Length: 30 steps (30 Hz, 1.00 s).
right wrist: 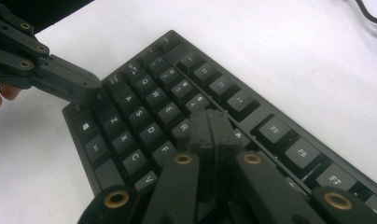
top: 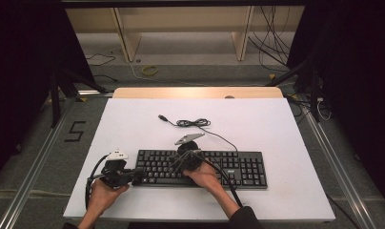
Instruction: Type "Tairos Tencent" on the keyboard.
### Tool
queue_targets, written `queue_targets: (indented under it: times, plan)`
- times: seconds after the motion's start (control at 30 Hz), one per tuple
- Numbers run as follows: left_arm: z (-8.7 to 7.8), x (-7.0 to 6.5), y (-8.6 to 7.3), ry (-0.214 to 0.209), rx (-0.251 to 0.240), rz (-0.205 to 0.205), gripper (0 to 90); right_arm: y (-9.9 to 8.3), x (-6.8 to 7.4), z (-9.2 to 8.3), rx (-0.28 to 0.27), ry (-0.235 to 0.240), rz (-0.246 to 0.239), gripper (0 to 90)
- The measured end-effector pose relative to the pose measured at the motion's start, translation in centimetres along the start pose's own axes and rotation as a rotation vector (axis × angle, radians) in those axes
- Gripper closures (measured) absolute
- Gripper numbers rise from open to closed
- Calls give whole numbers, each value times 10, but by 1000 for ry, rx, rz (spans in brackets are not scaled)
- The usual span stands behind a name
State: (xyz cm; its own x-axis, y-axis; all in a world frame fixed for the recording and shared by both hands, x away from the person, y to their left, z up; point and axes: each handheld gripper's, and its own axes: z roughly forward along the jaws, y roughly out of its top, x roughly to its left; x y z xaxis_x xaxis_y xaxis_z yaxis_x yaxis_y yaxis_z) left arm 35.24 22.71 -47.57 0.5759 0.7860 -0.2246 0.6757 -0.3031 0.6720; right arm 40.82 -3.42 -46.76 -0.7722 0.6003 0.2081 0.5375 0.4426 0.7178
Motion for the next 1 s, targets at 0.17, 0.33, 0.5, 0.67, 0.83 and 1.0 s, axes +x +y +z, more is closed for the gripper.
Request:
queue_targets:
  times: [0.17, 0.33, 0.5, 0.67, 0.83, 1.0]
  plan:
    - [1, 1, 0, -1, 4, -7, 892, -1, 0, 3, 6, 1, 0, 900]
    - [1, 1, 0, -4, 6, -9, 892, -1, 1, 6, 11, 5, 0, 900]
    - [1, 2, 0, -6, 7, -11, 892, -2, 1, 9, 18, 6, 1, 900]
    - [1, 2, 0, -7, 8, -12, 891, -2, 1, 11, 25, 4, 1, 900]
    - [1, 2, 0, -9, 12, -13, 892, -3, 1, 13, 28, 4, 5, 900]
    - [4, 2, 0, -9, 27, -9, 893, -3, 0, 14, 32, 5, 3, 900]
